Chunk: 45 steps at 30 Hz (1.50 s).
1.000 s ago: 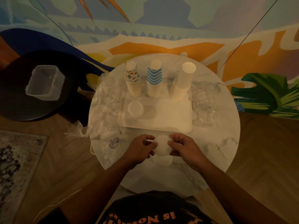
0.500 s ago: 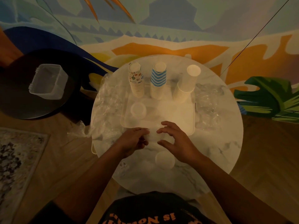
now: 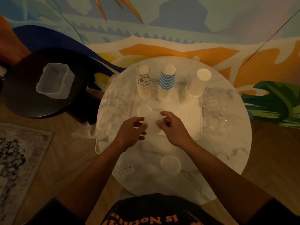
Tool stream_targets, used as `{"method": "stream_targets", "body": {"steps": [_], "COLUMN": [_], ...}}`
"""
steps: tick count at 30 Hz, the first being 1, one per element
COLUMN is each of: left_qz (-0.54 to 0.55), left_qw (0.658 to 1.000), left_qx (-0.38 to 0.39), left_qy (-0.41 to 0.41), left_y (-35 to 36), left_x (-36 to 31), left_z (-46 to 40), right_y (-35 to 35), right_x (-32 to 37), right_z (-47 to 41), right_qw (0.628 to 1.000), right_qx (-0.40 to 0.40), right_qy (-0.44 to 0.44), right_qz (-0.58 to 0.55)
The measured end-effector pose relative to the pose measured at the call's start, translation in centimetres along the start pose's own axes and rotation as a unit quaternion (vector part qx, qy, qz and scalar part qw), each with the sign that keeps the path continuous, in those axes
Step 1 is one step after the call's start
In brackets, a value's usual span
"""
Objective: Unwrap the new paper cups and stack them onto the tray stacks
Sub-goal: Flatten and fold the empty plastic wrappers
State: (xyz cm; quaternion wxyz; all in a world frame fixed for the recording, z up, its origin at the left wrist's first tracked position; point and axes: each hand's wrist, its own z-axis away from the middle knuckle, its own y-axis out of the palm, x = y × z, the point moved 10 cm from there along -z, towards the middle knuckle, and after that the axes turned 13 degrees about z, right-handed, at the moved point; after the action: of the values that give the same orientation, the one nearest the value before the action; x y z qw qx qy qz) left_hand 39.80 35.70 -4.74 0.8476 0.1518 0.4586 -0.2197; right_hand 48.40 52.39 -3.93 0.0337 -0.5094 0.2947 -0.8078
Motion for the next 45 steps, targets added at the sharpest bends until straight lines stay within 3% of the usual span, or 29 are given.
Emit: {"method": "stream_targets", "body": {"steps": [8,14,31,45], "left_qz": [-0.063,-0.052,-0.088,-0.101], "left_qw": [0.993,0.990,0.983,0.977], "left_qx": [-0.075,-0.114,-0.154,-0.176], "left_qy": [0.064,0.064,0.035,0.073], "left_y": [-1.9,-3.0,-4.0,-4.8], "left_x": [-1.1,-1.0,0.2,-0.6], "left_z": [-3.2,-5.6,-9.4,-9.2], "right_y": [1.8,2.3,4.0,3.4], "right_x": [-0.3,-0.8,-2.6,-1.8], "right_z": [-4.3,-7.0,-10.2,-10.2], "right_qw": [0.999,0.997,0.989,0.994], "right_qx": [-0.016,-0.031,-0.039,-0.051], "right_qy": [0.046,0.072,0.106,0.094], "right_qz": [-0.016,0.005,0.092,0.036]}}
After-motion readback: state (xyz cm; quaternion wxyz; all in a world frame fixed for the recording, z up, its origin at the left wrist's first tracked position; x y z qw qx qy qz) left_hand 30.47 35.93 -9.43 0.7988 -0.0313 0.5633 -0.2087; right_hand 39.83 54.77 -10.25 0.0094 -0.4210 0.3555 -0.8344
